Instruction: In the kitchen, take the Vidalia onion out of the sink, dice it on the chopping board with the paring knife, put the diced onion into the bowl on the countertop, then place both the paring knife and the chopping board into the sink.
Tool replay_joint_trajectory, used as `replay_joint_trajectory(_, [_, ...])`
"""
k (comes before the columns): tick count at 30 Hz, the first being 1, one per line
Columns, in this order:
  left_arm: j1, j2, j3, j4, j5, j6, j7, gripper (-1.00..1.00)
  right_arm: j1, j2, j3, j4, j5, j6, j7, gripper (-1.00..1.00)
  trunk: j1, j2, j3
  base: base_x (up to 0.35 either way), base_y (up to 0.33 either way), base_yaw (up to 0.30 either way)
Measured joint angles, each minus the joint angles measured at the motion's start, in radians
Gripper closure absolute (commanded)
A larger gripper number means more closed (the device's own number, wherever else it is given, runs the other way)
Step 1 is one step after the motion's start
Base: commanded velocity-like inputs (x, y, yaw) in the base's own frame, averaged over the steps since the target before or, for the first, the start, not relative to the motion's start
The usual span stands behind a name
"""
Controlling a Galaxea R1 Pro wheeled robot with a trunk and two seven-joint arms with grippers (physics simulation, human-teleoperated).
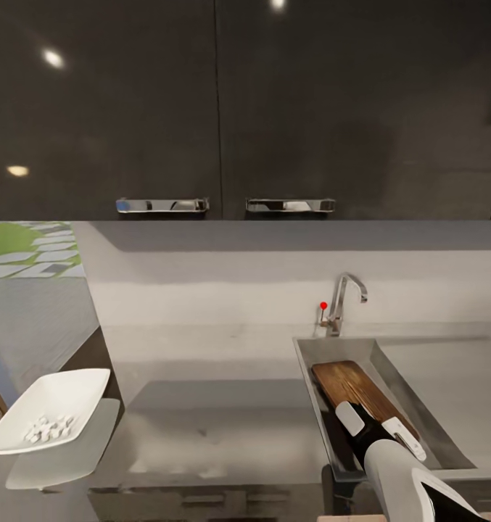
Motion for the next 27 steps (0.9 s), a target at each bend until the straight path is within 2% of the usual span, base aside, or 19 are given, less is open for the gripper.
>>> replay_joint_trajectory(16, [0.000,0.000,0.000,0.000,0.000,0.000,0.000,-1.00,0.017,0.000,-0.011,0.000,-0.006,-0.004,-0.005,1.00,0.000,0.000,-0.003,0.072,0.000,0.000])
replay_joint_trajectory(27, [0.000,0.000,0.000,0.000,0.000,0.000,0.000,-1.00,0.017,-0.002,-0.011,-0.001,-0.006,-0.004,-0.005,1.00,0.000,0.000,-0.003,0.007,0.000,0.000])
